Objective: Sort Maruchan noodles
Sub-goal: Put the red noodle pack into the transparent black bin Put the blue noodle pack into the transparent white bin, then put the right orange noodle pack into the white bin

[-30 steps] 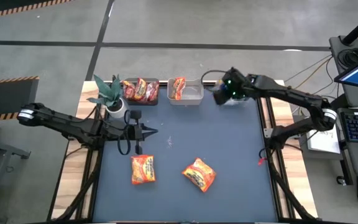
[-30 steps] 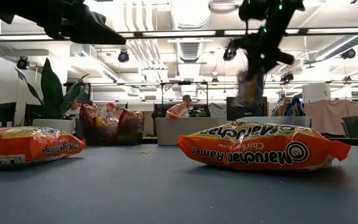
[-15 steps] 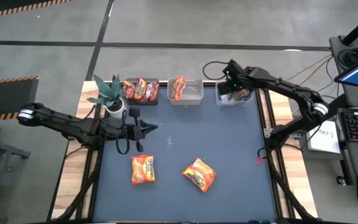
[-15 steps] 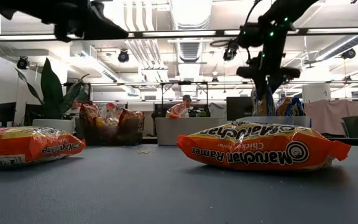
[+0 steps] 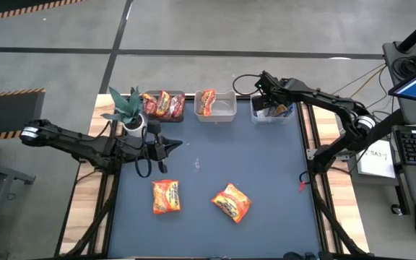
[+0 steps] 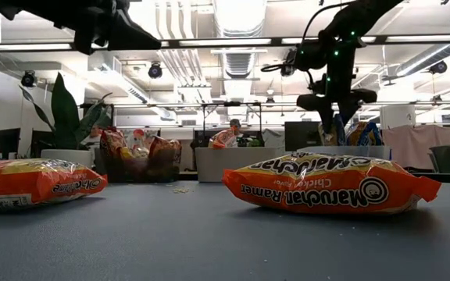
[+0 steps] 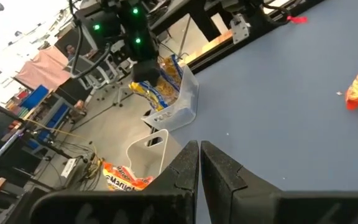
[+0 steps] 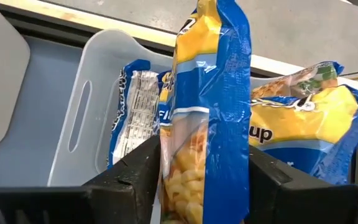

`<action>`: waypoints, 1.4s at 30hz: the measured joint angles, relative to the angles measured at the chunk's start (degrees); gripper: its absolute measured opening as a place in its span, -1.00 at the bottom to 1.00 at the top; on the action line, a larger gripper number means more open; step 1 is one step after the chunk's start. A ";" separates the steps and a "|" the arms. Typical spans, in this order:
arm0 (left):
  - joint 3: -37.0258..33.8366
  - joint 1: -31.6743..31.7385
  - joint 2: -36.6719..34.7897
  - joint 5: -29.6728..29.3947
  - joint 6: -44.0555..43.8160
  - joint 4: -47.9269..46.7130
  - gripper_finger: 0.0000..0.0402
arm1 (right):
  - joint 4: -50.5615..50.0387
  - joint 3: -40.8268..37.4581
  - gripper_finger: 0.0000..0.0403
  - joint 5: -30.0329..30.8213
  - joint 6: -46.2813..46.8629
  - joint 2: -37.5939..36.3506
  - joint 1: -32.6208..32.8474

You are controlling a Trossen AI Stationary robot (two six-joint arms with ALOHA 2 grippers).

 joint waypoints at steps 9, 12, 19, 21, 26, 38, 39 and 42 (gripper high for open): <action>0.06 0.00 0.00 -0.59 -0.28 -0.11 -1.00 | -4.65 1.32 -0.06 0.07 -0.13 -0.30 -0.28; 0.03 0.00 0.04 -0.59 -0.75 -0.09 -1.00 | -7.62 3.12 -0.06 1.68 -0.16 -0.30 -0.28; 0.07 0.00 0.04 -0.57 -1.31 -0.11 -1.00 | -16.62 9.77 -0.06 2.86 -0.15 -0.34 -0.26; 0.07 0.00 0.04 -0.57 -1.31 -0.11 -1.00 | -18.60 11.91 -0.06 2.86 -0.15 -0.47 -0.14; 0.07 0.00 0.04 -0.57 -1.31 -0.11 -1.00 | -20.60 15.90 -0.06 1.70 -0.12 -1.45 3.09; 0.07 0.00 0.04 -0.55 -1.52 -0.11 -1.00 | -17.09 16.56 -0.16 -12.90 4.60 -1.82 23.44; 0.07 0.00 0.04 -0.55 -1.64 -0.11 -1.00 | -16.03 16.11 -0.18 -14.74 5.59 -1.63 25.25; 0.26 0.00 0.07 -0.54 -2.48 -0.11 -1.00 | -12.77 15.32 -0.27 -19.08 8.44 -0.62 30.66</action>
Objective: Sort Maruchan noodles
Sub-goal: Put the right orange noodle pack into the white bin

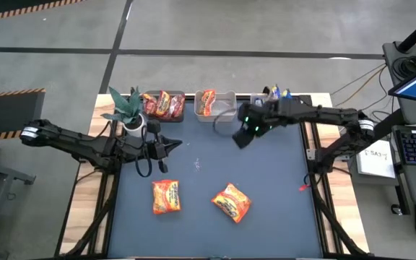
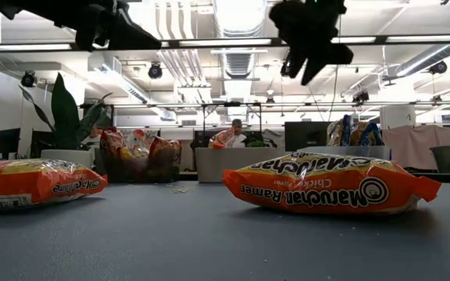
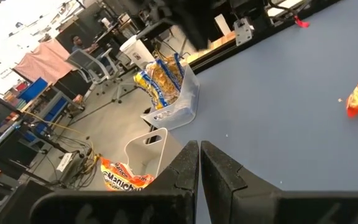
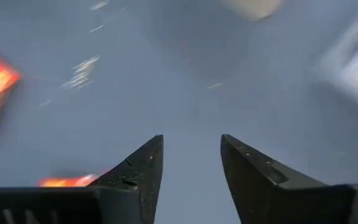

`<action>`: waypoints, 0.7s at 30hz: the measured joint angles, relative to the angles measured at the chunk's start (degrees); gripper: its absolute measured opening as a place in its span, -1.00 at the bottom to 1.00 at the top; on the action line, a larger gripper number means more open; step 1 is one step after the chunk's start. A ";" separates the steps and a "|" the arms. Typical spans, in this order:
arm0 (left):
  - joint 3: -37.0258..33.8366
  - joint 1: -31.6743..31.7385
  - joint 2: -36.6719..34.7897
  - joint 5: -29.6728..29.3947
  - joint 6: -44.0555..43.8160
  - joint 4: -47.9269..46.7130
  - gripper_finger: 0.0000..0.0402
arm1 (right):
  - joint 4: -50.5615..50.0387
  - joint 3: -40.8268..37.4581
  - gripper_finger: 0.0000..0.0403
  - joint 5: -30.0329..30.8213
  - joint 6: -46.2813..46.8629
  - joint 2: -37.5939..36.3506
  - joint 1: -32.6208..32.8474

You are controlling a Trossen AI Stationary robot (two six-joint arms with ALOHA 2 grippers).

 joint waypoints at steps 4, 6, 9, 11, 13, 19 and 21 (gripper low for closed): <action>0.70 -0.02 0.06 0.01 -0.77 0.09 -1.00 | 3.44 -0.02 -0.41 -4.51 1.04 2.97 7.00; 1.10 -0.02 0.26 0.01 -1.41 0.12 -1.00 | 5.20 -0.06 -0.49 -7.53 0.64 4.96 10.09; 1.64 -0.02 0.57 0.03 -1.69 0.11 -1.00 | 6.61 -0.06 -0.60 -12.16 -2.27 8.27 14.44; 2.11 -0.02 0.95 0.05 -1.69 0.17 -1.00 | 6.44 -0.08 -0.65 -14.51 -5.03 10.64 17.28; 2.49 -0.02 1.36 0.07 -1.69 0.04 -1.00 | 6.47 -0.08 -0.70 -15.09 -6.58 12.87 19.70; 3.10 -0.02 3.00 0.12 -1.01 0.06 -1.00 | 8.61 -0.08 -0.83 -13.24 -11.33 19.16 25.04; 3.10 -0.02 3.53 0.10 -0.38 0.03 -1.00 | 10.87 -0.10 -0.87 -13.12 -12.59 21.10 25.86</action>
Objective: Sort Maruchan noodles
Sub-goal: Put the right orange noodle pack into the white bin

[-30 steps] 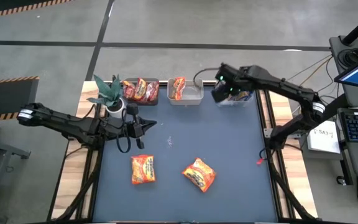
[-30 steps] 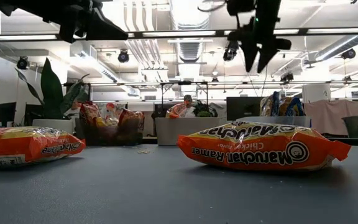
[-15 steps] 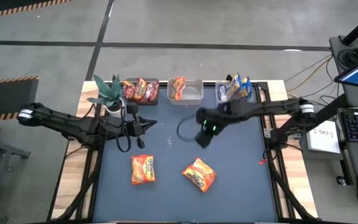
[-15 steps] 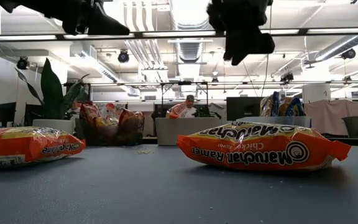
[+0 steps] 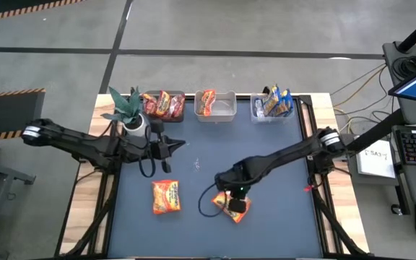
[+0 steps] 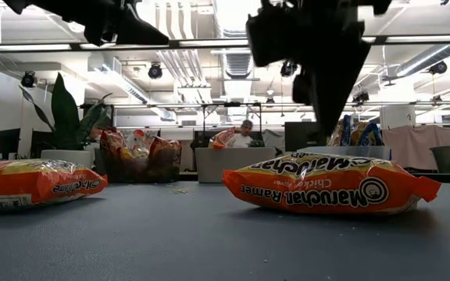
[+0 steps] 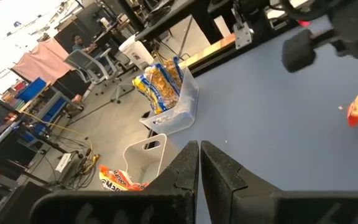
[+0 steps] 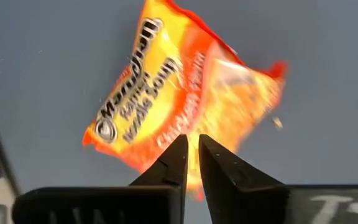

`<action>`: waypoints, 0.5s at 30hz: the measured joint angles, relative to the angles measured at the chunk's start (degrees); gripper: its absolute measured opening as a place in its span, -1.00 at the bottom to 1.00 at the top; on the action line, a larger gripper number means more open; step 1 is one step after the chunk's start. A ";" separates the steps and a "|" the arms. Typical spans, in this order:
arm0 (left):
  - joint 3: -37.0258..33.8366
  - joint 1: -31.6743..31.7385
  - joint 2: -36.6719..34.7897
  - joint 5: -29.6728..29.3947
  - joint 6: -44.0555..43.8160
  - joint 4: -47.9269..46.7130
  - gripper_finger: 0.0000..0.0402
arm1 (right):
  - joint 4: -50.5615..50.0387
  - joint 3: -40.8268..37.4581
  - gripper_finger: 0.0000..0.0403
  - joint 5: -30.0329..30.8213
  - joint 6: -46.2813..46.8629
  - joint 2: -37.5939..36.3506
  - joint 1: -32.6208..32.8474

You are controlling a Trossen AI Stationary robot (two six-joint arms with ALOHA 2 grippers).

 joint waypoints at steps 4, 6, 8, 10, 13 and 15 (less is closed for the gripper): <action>0.00 0.00 1.07 -0.01 0.88 0.02 -1.00 | 4.69 -0.03 -0.93 -0.04 -1.30 1.91 0.48; 0.00 0.00 1.38 -0.01 1.84 0.05 -1.00 | 5.95 -0.03 -0.95 0.00 -1.67 2.42 0.15; 0.00 0.00 1.57 -0.03 2.03 0.30 -1.00 | 6.51 -0.11 -0.95 -0.20 -2.11 2.94 -0.23; 0.00 0.00 1.44 -0.03 2.37 0.76 -1.00 | 6.98 -0.36 -0.96 -1.94 -2.48 3.37 -0.78; 0.00 0.00 1.07 -0.05 2.86 1.34 -1.00 | 8.74 -2.21 -0.96 -4.58 -1.92 3.36 -1.64; 0.00 0.00 0.95 -0.05 2.86 1.62 -1.00 | 10.83 -4.07 -0.96 -5.95 -0.97 3.34 -2.01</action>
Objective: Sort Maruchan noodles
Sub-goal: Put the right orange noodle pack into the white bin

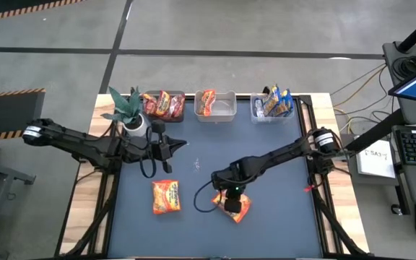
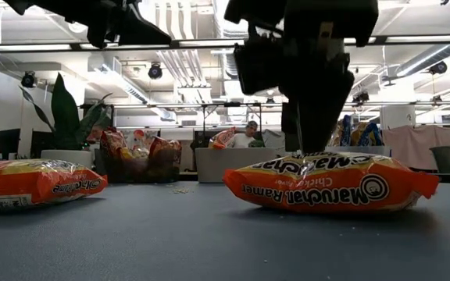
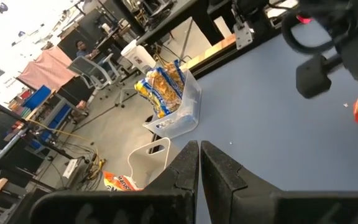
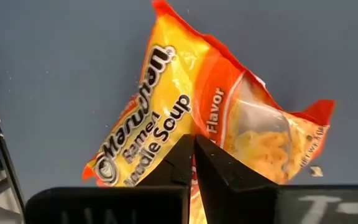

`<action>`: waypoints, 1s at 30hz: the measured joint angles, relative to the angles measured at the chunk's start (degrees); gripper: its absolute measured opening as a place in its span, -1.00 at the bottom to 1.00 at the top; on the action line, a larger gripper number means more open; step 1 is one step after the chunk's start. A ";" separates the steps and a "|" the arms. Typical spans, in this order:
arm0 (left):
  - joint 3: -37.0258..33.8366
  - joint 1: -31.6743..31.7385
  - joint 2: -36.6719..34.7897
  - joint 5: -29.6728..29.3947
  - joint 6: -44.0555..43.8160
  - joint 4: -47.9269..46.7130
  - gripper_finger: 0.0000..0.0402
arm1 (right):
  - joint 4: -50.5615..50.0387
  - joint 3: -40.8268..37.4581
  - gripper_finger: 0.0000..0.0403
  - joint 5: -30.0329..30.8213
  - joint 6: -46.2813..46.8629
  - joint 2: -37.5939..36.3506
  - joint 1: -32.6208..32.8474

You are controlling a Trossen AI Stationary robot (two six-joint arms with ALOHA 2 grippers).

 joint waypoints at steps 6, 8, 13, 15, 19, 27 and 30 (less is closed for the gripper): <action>0.00 0.00 0.12 0.00 0.00 0.17 -1.00 | 6.28 -3.37 -0.96 -2.75 -0.49 -0.33 -1.38; 0.00 0.00 0.12 0.00 -0.02 0.10 -1.00 | 6.20 -3.41 -0.96 -2.70 -1.81 -0.33 -2.03; 0.00 0.00 0.12 0.00 -0.15 0.16 -1.00 | 3.54 -3.60 -0.96 3.84 -8.33 -0.58 -4.53; 0.00 0.00 0.12 0.00 -0.18 0.23 -1.00 | 2.53 -3.68 -0.96 8.44 -10.71 -1.44 -6.10; 0.00 0.00 0.12 0.00 -0.94 0.25 -1.00 | 1.82 -3.66 -0.96 10.19 -12.74 -4.58 -9.70; 0.00 0.00 2.45 3.07 -3.03 1.16 -1.00 | -2.00 -5.87 -0.96 15.72 -5.92 -14.55 -12.37; 0.00 0.00 4.87 6.65 -4.11 2.29 -1.00 | -0.32 -10.15 -0.96 15.52 -3.32 -18.99 -12.24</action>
